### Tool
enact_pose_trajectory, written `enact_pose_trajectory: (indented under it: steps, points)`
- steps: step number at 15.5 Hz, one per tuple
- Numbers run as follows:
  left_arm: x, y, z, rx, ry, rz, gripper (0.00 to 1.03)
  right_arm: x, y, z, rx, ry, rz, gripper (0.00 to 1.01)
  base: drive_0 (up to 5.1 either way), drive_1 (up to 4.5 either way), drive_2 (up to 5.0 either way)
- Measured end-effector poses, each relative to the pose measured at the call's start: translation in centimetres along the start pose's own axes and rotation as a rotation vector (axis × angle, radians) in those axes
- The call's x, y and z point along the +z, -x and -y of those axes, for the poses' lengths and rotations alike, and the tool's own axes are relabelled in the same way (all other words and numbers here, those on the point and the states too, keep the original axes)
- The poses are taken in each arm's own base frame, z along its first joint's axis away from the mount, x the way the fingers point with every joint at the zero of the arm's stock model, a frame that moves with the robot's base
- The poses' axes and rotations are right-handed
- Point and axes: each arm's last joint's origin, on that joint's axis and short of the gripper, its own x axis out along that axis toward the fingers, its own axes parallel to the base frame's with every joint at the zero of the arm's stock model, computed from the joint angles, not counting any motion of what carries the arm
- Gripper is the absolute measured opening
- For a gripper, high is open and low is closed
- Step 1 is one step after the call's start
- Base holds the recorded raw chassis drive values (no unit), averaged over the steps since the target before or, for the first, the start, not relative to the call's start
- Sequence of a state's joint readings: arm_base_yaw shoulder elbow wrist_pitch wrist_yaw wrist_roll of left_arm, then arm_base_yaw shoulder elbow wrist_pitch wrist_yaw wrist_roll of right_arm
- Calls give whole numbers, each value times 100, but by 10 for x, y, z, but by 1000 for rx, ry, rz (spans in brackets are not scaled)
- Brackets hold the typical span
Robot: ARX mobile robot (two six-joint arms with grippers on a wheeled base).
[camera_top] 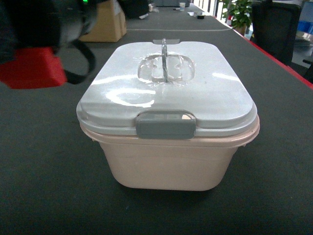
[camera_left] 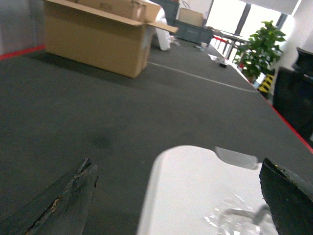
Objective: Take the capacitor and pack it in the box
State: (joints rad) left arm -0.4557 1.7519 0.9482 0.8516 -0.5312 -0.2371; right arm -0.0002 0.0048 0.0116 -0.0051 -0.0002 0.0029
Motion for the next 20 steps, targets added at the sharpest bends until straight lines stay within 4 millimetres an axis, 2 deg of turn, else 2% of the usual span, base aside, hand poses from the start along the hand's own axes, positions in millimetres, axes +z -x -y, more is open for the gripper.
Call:
enact_pose_trajectory:
  steps: [3,5,6,9,10,11,12,13,14,18,19,20]
  points:
    - [28,22,-73,179,-4,109,98,0,0,0,0,0,0,98,0,0,0]
    - [27,49,-110,282,-72,106,98,0,0,0,0,0,0,98,0,0,0]
    - [19,61,-121,290,-92,71,98,0,0,0,0,0,0,98,0,0,0]
    - [14,64,-123,287,-101,51,98,0,0,0,0,0,0,98,0,0,0]
    - [13,65,-128,222,-145,-3,93,0,0,0,0,0,0,98,0,0,0]
    - [12,79,-135,54,-197,-39,78,0,0,0,-1,0,0,98,0,0,0]
    - [9,93,-139,-34,-221,-48,66,0,0,0,0,0,0,98,0,0,0]
    - [8,100,-142,-53,-229,-48,59,0,0,0,0,0,0,98,0,0,0]
    - [4,112,-147,-65,-240,-54,45,0,0,0,0,0,0,98,0,0,0]
    - [-2,138,-158,-68,-243,-60,9,0,0,0,0,0,0,98,0,0,0]
    - [-2,145,-167,-68,-244,-59,2,0,0,0,0,0,0,98,0,0,0]
    - [-3,153,-171,-54,-244,-60,2,0,0,0,0,0,0,98,0,0,0]
